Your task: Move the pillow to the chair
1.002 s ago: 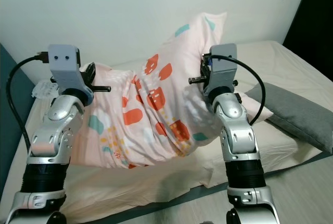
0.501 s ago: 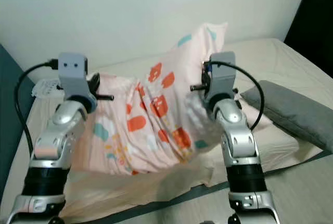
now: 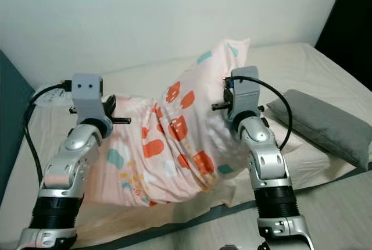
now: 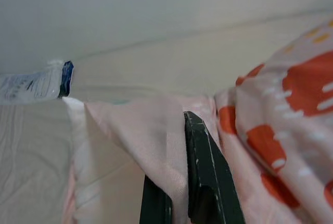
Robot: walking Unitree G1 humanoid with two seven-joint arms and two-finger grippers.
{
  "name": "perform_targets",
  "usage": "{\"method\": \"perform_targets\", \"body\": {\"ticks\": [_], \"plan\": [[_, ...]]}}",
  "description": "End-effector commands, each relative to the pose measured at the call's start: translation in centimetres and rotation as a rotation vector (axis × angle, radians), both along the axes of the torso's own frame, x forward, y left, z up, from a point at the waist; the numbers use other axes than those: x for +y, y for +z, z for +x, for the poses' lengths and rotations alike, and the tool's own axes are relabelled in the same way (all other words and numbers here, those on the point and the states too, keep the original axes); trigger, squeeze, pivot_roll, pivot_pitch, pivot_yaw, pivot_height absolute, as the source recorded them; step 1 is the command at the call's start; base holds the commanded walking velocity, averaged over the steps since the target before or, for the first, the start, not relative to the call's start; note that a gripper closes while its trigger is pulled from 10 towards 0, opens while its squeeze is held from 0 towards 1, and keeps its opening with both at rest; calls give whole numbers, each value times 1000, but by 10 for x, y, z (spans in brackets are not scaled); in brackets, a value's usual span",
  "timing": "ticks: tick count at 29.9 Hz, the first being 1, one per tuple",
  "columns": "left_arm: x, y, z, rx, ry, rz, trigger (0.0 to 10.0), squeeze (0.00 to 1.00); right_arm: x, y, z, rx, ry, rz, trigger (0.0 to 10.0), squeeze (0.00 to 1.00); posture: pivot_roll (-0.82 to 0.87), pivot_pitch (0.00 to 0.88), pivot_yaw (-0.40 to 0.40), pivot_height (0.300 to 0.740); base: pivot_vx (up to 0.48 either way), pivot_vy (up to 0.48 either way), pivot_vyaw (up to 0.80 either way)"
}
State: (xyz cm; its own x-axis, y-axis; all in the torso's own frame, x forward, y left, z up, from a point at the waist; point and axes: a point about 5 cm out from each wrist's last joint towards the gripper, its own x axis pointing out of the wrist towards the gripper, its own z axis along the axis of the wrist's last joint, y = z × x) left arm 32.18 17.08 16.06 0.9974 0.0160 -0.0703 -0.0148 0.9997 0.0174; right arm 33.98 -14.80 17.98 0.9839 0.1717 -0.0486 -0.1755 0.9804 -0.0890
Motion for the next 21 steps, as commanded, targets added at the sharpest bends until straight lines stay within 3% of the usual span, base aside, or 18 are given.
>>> {"method": "perform_targets", "body": {"ticks": [1, 12, 21], "plan": [[-3, 2, -1, -32, -19, 23, 10000, 0, 5, 5, 2, -38, 24, -15, 10000, 0, -8, 47, -24, 740, 0, 0, 0], [-5, -1, -1, -32, -25, 9, 10000, 0, 4, 1, 2, -45, 1, -7, 10000, 0, -1, 31, -11, 740, 0, 0, 0], [-12, 2, -3, -109, -60, -26, 10000, 0, 0, 3, -2, -93, -40, 4, 10000, 0, -7, 40, 15, 740, 0, 0, 0]]}}
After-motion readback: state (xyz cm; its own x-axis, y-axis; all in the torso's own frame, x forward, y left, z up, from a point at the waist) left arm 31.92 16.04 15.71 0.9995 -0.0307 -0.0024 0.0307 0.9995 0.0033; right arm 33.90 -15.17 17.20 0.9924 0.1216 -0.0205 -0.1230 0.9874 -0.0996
